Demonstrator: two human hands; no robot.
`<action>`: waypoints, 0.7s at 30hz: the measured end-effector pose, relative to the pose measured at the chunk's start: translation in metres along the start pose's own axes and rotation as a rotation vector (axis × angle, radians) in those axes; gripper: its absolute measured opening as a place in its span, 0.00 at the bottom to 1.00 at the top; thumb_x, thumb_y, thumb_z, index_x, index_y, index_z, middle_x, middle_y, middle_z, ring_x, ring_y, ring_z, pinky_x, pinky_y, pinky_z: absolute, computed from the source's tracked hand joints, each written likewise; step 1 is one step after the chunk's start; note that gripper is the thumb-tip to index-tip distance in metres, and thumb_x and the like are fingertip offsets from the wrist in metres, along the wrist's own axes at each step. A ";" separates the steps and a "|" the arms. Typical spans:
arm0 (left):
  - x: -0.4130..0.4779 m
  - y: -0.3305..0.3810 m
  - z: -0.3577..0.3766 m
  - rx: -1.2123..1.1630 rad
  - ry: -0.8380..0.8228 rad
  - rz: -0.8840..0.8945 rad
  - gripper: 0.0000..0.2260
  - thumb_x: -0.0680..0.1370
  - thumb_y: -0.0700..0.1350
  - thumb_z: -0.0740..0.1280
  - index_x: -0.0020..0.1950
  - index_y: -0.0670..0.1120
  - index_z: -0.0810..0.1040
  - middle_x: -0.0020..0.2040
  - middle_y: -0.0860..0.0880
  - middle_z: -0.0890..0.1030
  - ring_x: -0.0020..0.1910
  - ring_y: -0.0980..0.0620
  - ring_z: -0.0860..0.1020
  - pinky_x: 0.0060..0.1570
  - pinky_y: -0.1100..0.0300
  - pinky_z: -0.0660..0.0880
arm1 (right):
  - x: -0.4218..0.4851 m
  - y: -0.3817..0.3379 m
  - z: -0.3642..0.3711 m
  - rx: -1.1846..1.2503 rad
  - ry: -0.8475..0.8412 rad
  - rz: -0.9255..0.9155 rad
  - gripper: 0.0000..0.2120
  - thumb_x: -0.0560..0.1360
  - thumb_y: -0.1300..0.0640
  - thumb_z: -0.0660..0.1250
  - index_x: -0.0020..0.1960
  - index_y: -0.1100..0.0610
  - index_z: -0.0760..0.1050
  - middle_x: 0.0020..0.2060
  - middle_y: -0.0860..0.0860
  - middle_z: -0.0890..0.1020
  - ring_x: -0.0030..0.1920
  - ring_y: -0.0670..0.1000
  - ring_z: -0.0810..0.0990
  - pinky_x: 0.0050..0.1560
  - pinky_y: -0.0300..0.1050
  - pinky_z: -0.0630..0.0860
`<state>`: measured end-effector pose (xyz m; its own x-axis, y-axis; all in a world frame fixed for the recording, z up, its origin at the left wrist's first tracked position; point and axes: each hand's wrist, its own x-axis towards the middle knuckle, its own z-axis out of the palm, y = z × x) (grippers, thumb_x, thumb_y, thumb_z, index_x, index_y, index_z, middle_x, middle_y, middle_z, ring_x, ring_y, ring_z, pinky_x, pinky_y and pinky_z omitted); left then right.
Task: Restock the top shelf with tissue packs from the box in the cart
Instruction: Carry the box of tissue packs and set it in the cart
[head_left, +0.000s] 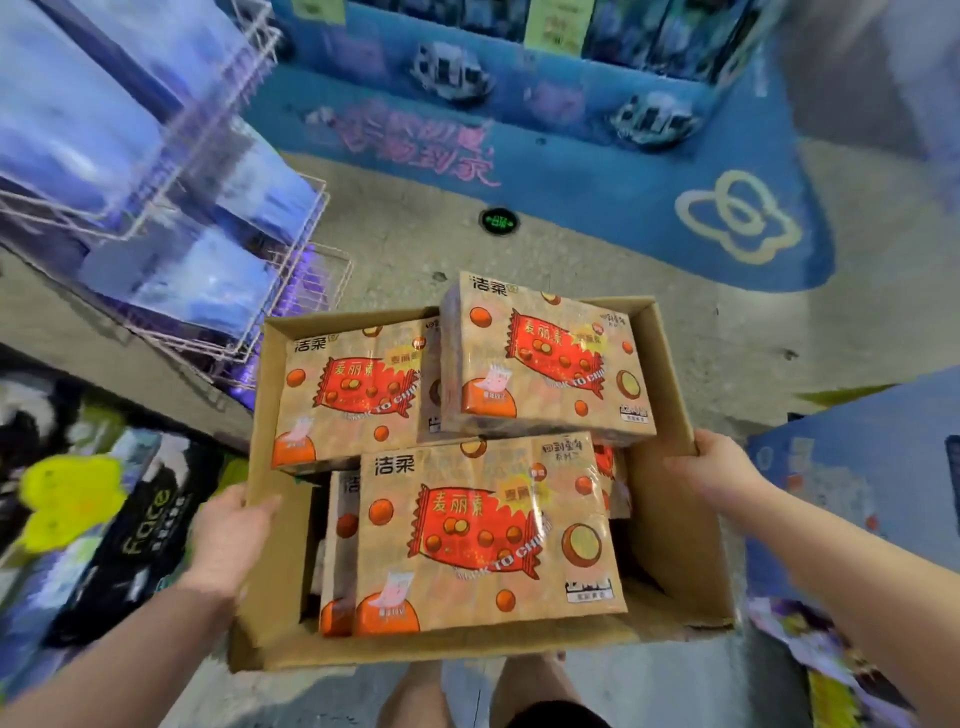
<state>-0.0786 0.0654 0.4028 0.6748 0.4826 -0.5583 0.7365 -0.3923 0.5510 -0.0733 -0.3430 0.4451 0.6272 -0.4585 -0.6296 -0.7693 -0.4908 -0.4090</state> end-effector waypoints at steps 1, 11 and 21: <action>-0.010 0.005 -0.010 -0.008 0.048 0.030 0.04 0.77 0.38 0.66 0.44 0.39 0.76 0.42 0.39 0.79 0.39 0.46 0.72 0.38 0.55 0.66 | -0.008 -0.009 -0.007 -0.001 0.003 -0.030 0.08 0.76 0.63 0.64 0.54 0.57 0.74 0.47 0.58 0.80 0.49 0.59 0.80 0.51 0.56 0.79; -0.108 -0.019 -0.073 -0.310 0.375 -0.049 0.06 0.73 0.38 0.68 0.37 0.46 0.78 0.35 0.45 0.79 0.40 0.43 0.78 0.46 0.46 0.77 | -0.051 -0.064 -0.047 -0.159 -0.114 -0.359 0.04 0.76 0.62 0.64 0.51 0.59 0.71 0.44 0.60 0.79 0.47 0.61 0.79 0.50 0.58 0.78; -0.295 -0.133 -0.105 -0.427 0.739 -0.391 0.07 0.75 0.40 0.68 0.51 0.40 0.81 0.47 0.39 0.81 0.48 0.40 0.79 0.48 0.52 0.75 | -0.137 -0.106 -0.024 -0.441 -0.284 -0.814 0.08 0.75 0.61 0.67 0.52 0.61 0.74 0.46 0.61 0.80 0.47 0.61 0.80 0.51 0.58 0.79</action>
<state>-0.3809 0.0577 0.5597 0.0743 0.9519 -0.2974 0.7260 0.1528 0.6705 -0.0754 -0.2459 0.5908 0.8505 0.3125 -0.4231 0.0385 -0.8393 -0.5424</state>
